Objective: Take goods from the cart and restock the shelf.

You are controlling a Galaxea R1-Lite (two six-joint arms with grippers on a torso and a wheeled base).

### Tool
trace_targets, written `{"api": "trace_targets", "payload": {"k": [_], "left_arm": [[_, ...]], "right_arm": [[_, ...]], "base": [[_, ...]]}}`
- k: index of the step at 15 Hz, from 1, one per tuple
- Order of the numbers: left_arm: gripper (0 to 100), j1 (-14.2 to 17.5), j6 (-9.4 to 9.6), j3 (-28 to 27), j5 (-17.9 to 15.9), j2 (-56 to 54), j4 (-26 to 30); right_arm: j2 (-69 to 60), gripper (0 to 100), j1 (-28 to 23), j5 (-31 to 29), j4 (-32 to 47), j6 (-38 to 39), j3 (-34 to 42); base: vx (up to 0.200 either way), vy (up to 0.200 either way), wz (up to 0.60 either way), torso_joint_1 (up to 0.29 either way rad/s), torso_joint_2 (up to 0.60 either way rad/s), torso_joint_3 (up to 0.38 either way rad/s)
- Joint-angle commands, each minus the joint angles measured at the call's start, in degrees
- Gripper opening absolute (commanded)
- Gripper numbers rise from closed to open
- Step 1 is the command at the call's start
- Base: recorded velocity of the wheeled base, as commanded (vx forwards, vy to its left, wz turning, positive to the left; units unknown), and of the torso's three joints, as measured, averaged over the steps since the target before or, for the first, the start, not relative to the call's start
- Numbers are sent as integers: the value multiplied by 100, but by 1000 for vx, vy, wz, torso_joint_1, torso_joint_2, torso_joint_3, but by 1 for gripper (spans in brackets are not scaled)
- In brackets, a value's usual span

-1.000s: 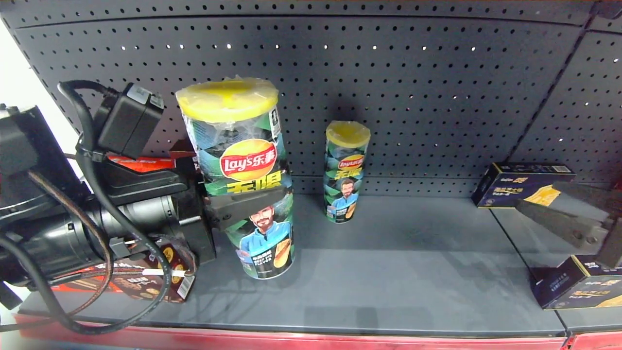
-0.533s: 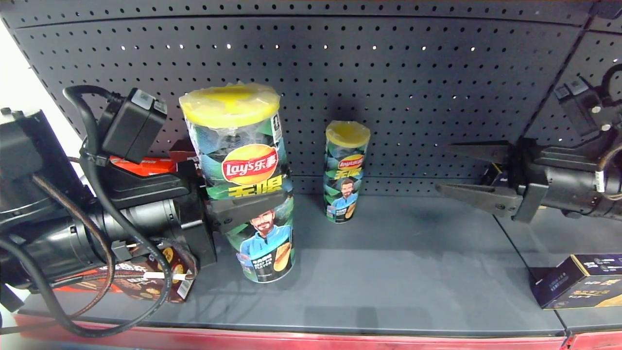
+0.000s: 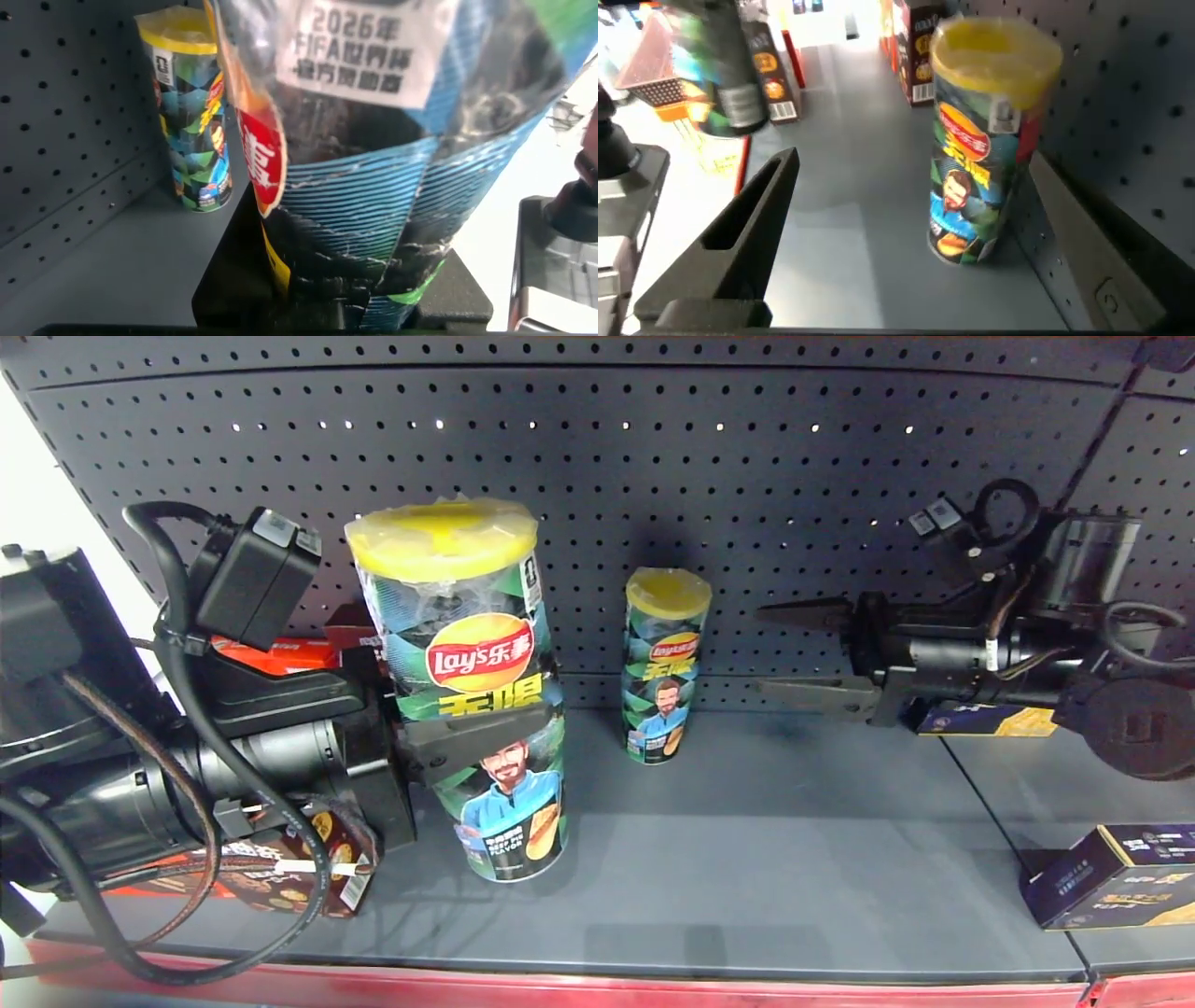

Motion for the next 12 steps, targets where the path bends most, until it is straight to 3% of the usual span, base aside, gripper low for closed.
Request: {"api": "trace_targets", "payload": {"k": [1, 7, 12], "left_arm": [[0, -3, -26, -16, 0, 8, -2], [0, 6, -26, -8, -18, -1, -11], [0, 15, -35, -16, -9, 25, -11]], "right_arm": [[679, 100, 94, 7, -36, -2, -407], [1523, 100, 173, 15, -89, 16, -1005], [1742, 100, 217, 15, -326, 25, -935]], "base": [[0, 0, 0, 0, 0, 0], [0, 0, 0, 0, 0, 0], [0, 0, 0, 0, 0, 0]]}}
